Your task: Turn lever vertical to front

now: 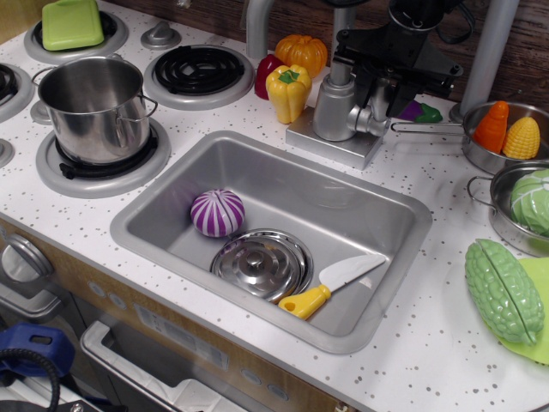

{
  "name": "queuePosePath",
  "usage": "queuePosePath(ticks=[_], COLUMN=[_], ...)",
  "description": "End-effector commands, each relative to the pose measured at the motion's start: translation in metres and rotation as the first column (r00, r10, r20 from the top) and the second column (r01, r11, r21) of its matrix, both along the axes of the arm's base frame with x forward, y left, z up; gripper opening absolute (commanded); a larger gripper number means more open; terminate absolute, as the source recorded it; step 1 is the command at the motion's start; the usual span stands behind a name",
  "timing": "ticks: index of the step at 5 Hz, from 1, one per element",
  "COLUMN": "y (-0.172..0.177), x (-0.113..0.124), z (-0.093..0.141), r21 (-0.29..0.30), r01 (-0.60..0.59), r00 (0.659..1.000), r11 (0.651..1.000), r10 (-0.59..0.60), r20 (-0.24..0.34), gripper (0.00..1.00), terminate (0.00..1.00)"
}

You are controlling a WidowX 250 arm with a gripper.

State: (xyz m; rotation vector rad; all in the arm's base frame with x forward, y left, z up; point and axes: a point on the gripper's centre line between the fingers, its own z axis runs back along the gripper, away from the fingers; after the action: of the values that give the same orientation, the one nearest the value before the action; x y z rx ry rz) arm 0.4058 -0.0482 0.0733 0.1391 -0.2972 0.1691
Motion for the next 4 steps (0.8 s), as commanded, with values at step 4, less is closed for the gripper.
queuePosePath(ticks=[4], y=[0.004], x=[-0.021], z=[-0.007], r21=[-0.087], r01=[0.030], r00=[0.999], r11=[0.996], r10=[-0.028], r20=[0.025], gripper=[0.00], terminate=[0.00])
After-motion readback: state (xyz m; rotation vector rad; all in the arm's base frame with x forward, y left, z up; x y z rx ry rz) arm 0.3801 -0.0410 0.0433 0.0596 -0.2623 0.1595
